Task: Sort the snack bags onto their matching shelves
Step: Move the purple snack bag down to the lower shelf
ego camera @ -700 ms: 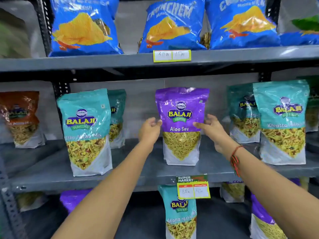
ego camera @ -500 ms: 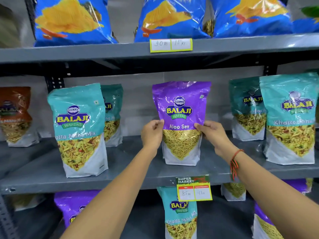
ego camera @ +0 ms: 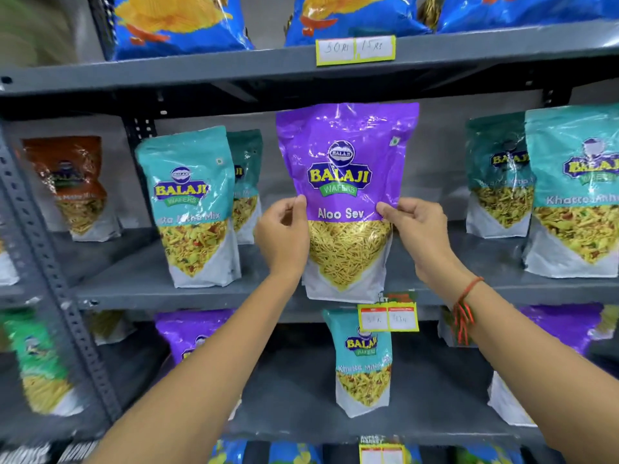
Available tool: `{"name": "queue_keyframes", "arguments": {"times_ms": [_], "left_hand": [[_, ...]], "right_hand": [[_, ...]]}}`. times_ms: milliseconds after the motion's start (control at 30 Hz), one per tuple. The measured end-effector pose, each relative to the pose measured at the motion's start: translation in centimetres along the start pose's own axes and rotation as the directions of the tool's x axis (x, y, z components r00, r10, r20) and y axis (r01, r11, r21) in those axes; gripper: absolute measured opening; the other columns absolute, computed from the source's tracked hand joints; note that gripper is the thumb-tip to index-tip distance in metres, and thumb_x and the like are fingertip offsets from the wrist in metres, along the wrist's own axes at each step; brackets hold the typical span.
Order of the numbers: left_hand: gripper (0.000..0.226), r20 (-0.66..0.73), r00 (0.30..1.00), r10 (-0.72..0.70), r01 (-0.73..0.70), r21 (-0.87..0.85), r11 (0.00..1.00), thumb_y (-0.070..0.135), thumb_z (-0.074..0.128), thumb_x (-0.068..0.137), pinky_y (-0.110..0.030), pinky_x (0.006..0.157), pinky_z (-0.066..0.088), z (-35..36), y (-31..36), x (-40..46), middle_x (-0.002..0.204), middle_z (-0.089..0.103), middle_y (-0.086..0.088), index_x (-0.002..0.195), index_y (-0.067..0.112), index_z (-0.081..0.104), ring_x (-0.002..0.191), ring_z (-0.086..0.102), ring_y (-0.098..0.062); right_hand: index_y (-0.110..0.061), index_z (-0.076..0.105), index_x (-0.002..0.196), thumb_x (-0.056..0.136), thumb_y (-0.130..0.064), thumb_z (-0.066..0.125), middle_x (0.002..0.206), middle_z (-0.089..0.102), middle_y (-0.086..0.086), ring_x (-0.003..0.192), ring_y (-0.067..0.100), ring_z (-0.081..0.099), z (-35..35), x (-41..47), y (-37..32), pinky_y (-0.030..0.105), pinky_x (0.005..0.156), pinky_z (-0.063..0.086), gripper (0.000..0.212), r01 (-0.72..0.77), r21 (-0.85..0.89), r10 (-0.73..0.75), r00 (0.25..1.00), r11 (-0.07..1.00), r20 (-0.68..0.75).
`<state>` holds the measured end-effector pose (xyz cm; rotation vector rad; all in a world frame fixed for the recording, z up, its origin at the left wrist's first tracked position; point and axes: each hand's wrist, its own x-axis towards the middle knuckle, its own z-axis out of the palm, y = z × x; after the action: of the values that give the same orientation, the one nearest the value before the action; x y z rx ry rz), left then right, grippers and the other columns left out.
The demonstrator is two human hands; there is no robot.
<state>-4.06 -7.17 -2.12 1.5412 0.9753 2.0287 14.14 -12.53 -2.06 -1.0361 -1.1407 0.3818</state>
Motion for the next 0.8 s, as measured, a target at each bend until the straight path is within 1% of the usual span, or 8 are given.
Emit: {"name": "queue_keyframes", "arguments": {"times_ms": [167,333,433,500,567,633,700,800], "left_hand": [[0.013,-0.025,1.0,-0.012,0.01,-0.064,0.998,0.025,0.065,0.086,-0.023,0.064,0.046,-6.9,0.5,-4.0,0.06,0.064,0.017,0.076,0.022,0.072,0.059,0.054,0.006],[0.012,-0.004,0.999,-0.042,0.042,0.107,0.993,0.022,0.066,0.088,-0.019,0.066,0.049,-14.1,-2.7,-10.7,0.071,0.07,0.014,0.079,0.025,0.072,0.064,0.058,0.004],[0.011,0.032,0.992,-0.121,0.112,0.209,0.971,0.026,0.067,0.087,-0.014,0.063,0.047,-17.3,-6.5,-14.8,0.073,0.073,0.005,0.08,0.02,0.074,0.063,0.061,0.002],[0.016,0.056,0.982,-0.178,0.156,0.277,0.948,0.035,0.067,0.083,-0.012,0.062,0.047,-18.3,-9.4,-16.8,0.069,0.073,0.007,0.079,0.022,0.075,0.064,0.064,-0.001],[0.019,0.059,0.971,-0.232,0.197,0.353,0.915,0.041,0.064,0.081,-0.008,0.06,0.044,-18.6,-12.1,-17.8,0.076,0.072,0.02,0.077,0.025,0.074,0.066,0.065,0.003],[0.025,0.061,0.962,-0.264,0.219,0.402,0.889,0.049,0.061,0.08,-0.013,0.06,0.045,-18.4,-14.8,-18.1,0.076,0.072,0.021,0.075,0.029,0.073,0.065,0.065,0.0],[0.034,0.057,0.956,-0.288,0.235,0.439,0.867,0.053,0.055,0.081,-0.027,0.061,0.049,-17.8,-17.4,-17.8,0.065,0.071,0.007,0.073,0.026,0.073,0.063,0.065,-0.009],[0.043,0.057,0.948,-0.312,0.242,0.505,0.828,0.056,0.05,0.081,-0.038,0.06,0.05,-16.7,-21.0,-16.8,0.062,0.07,0.002,0.077,0.021,0.074,0.061,0.065,-0.02]], "right_hand": [[-0.019,0.077,0.082,0.089,-0.011,0.071,0.075,0.078,-0.003,0.076,0.01,0.068,1.8,-6.4,-1.5,0.025,0.074,0.055,0.013,-0.054,0.097,0.043,0.993,0.994,0.11],[-0.012,0.079,0.075,0.085,-0.025,0.076,0.082,0.08,0.014,0.076,0.021,0.07,3.1,-13.0,3.4,0.044,0.076,0.056,0.017,-0.101,0.006,0.095,0.954,0.995,0.284],[0.004,0.072,0.086,0.068,-0.072,0.071,0.088,0.07,0.038,0.092,0.05,0.071,4.0,-16.5,9.4,0.042,0.071,0.052,0.078,-0.189,-0.139,0.225,0.916,0.972,0.333],[0.005,0.071,0.086,0.058,-0.089,0.059,0.087,0.068,0.038,0.083,0.044,0.074,4.6,-18.2,13.0,0.035,0.067,0.048,0.099,-0.21,-0.218,0.277,0.895,0.953,0.35],[-0.003,0.074,0.085,0.059,-0.089,0.059,0.082,0.072,0.031,0.076,0.038,0.076,5.2,-19.3,15.9,0.043,0.066,0.059,0.091,-0.234,-0.288,0.323,0.89,0.929,0.32],[-0.011,0.078,0.081,0.073,-0.064,0.072,0.076,0.078,0.019,0.08,0.036,0.076,6.1,-19.7,17.9,0.051,0.071,0.06,0.054,-0.282,-0.329,0.379,0.882,0.901,0.281],[-0.007,0.079,0.078,0.082,-0.034,0.078,0.075,0.079,0.016,0.08,0.033,0.076,7.3,-19.3,19.9,0.043,0.068,0.06,0.027,-0.325,-0.359,0.428,0.867,0.875,0.256],[-0.005,0.075,0.069,0.084,-0.028,0.077,0.063,0.073,0.015,0.055,0.017,0.066,8.8,-18.2,22.8,0.029,0.051,0.039,0.027,-0.343,-0.413,0.455,0.865,0.844,0.211]]}}
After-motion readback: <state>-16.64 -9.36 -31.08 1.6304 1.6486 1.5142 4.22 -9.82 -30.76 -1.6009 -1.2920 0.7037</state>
